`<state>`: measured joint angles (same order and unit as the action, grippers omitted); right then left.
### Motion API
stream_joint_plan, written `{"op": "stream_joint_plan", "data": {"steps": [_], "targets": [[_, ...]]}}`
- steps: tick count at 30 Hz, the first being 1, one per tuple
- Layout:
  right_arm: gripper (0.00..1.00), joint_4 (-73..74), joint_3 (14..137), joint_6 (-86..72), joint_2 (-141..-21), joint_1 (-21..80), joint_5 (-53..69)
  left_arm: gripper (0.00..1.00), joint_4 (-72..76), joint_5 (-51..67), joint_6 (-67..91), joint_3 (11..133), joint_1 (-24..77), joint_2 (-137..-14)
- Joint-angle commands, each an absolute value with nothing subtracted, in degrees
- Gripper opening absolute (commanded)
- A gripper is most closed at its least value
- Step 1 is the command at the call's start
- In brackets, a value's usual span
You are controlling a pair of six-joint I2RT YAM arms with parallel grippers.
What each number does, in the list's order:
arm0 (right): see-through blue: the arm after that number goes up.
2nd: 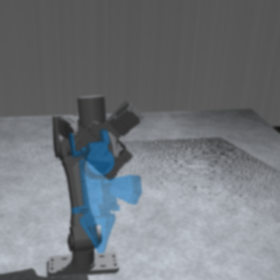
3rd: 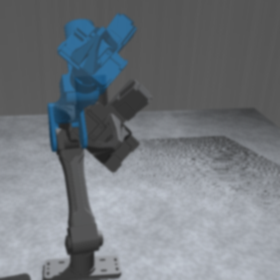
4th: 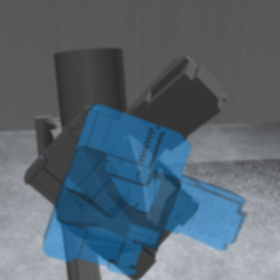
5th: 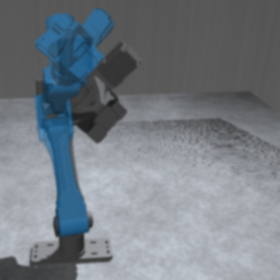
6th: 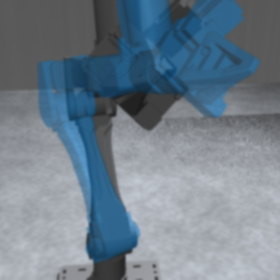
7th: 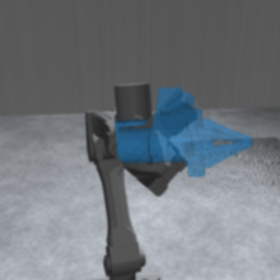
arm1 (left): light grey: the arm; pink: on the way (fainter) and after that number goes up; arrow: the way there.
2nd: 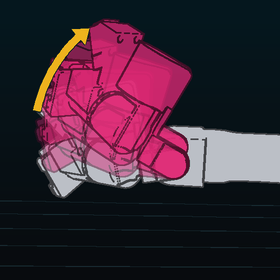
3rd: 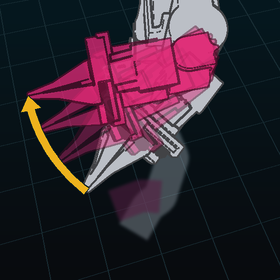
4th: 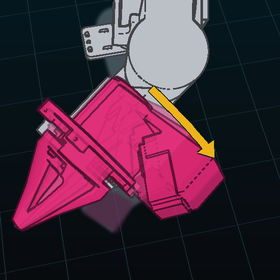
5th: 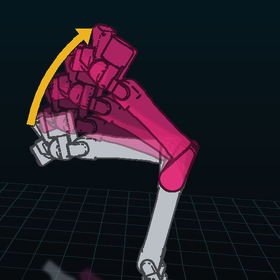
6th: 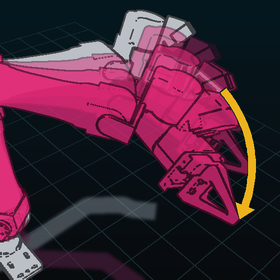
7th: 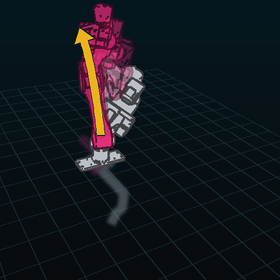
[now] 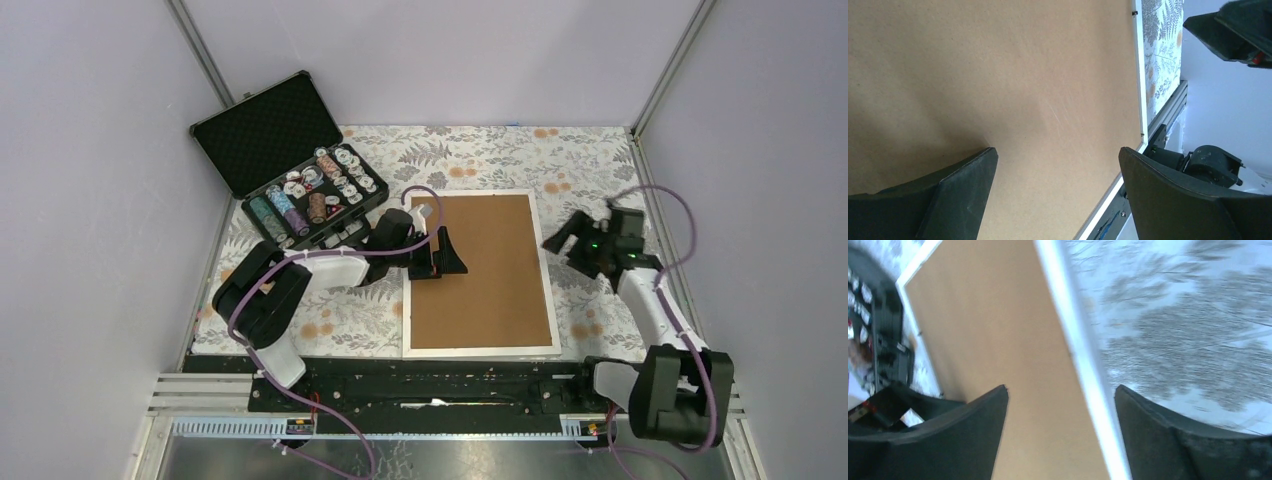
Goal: Put the photo into the frame
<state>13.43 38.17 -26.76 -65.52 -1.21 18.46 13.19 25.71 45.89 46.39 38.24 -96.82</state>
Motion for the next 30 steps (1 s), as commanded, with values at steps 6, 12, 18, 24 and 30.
{"op": "stream_joint_plan", "data": {"steps": [6,12,18,24,30], "targets": [[0.55,13.4,32.6,-24.2,-71.2,-13.7,30.5,0.99,9.3,24.3,43.3,45.2,36.8,-100.2],[0.48,10.2,34.6,-24.0,-77.5,-13.1,28.2,0.99,8.3,23.8,42.8,45.8,36.8,-100.0],[0.46,10.5,36.6,-23.3,-80.5,-11.3,25.8,0.99,1.9,24.6,40.1,50.0,36.9,-95.0],[0.60,17.1,41.7,-21.5,-81.7,-7.1,18.2,0.99,-15.3,12.4,32.8,56.8,36.6,-88.0],[0.58,22.5,46.6,-19.8,-83.4,-3.8,10.9,0.98,-21.4,3.3,28.8,54.3,34.9,-85.7]]}}
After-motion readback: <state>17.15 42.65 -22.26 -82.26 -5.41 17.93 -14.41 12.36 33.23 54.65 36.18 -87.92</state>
